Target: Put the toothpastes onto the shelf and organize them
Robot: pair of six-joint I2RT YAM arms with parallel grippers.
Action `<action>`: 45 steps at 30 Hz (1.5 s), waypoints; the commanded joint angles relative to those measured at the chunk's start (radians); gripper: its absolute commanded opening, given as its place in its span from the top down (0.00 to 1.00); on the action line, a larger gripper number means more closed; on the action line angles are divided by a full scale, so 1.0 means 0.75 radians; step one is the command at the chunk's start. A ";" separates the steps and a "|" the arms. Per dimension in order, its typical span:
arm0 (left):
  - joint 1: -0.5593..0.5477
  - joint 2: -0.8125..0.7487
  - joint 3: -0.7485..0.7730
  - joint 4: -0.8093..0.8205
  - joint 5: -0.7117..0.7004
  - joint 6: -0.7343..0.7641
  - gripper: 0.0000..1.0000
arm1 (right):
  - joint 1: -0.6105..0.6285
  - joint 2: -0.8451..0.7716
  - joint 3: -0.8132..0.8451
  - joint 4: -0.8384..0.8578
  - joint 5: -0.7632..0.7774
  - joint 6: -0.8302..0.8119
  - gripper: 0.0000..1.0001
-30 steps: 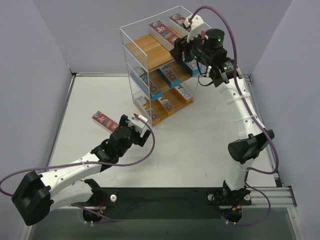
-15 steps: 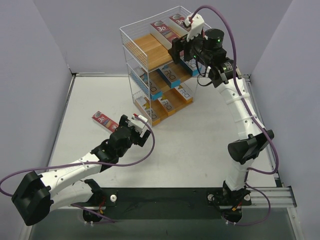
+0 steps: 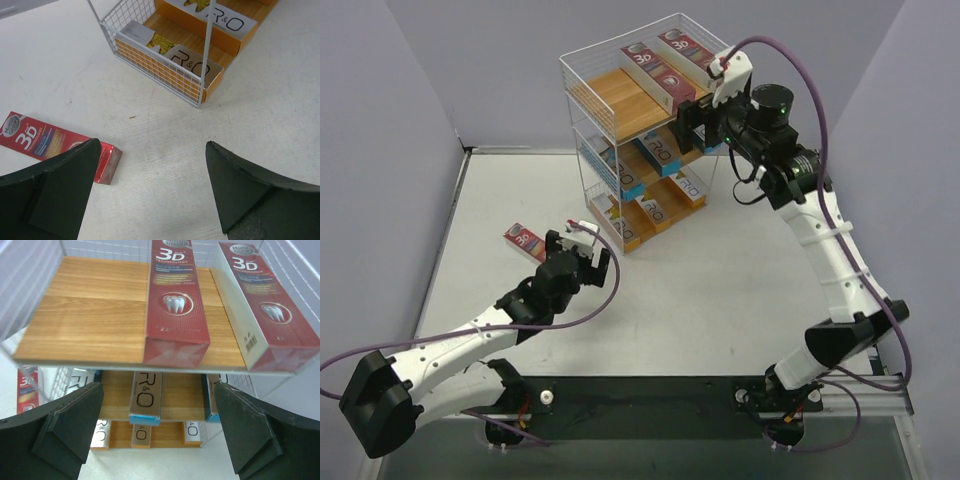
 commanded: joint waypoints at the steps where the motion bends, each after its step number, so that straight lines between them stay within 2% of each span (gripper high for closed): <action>1: 0.031 -0.074 0.111 -0.164 -0.151 -0.201 0.03 | 0.082 -0.328 -0.273 0.071 0.188 0.024 0.00; 6: 0.049 -0.088 0.154 -0.303 -0.331 -0.366 0.03 | 0.176 -0.641 -0.692 0.069 0.439 0.112 0.00; 10: 0.163 -0.043 0.196 -0.450 -0.354 -0.554 0.03 | 0.184 -0.870 -0.966 0.061 0.485 0.178 0.00; 12: 0.217 -0.009 0.239 -0.495 -0.362 -0.606 0.03 | 0.184 -0.986 -1.061 0.061 0.475 0.217 0.00; 17: 0.413 0.210 0.497 -0.955 -0.315 -0.960 0.03 | 0.184 -1.108 -1.275 -0.008 0.440 0.243 0.00; 21: 0.442 0.321 0.675 -1.272 -0.349 -1.058 0.03 | 0.186 -1.202 -1.441 0.041 0.362 0.335 0.00; 23: 0.479 0.362 0.687 -1.334 -0.321 -1.146 0.03 | 0.190 -1.218 -1.456 -0.029 0.287 0.366 0.00; 26: 0.554 0.382 0.590 -1.183 -0.268 -1.095 0.03 | 0.195 -1.263 -1.490 -0.084 0.244 0.378 0.00; 28: 0.677 0.417 0.545 -1.065 -0.196 -1.064 0.03 | 0.197 -1.306 -1.517 -0.098 0.239 0.378 0.00; 31: 0.816 0.484 0.500 -0.903 -0.090 -1.034 0.03 | 0.197 -1.339 -1.599 -0.050 0.248 0.390 0.00; 33: 0.851 0.543 0.518 -0.809 -0.071 -1.013 0.03 | 0.199 -1.319 -1.607 -0.027 0.244 0.401 0.00; 40: 0.888 0.948 0.908 -0.845 -0.102 -1.013 0.03 | 0.207 -1.255 -1.564 -0.041 0.194 0.313 0.00; 45: 0.921 1.094 1.055 -0.870 -0.128 -1.062 0.03 | 0.217 -1.212 -1.558 -0.037 0.156 0.321 0.00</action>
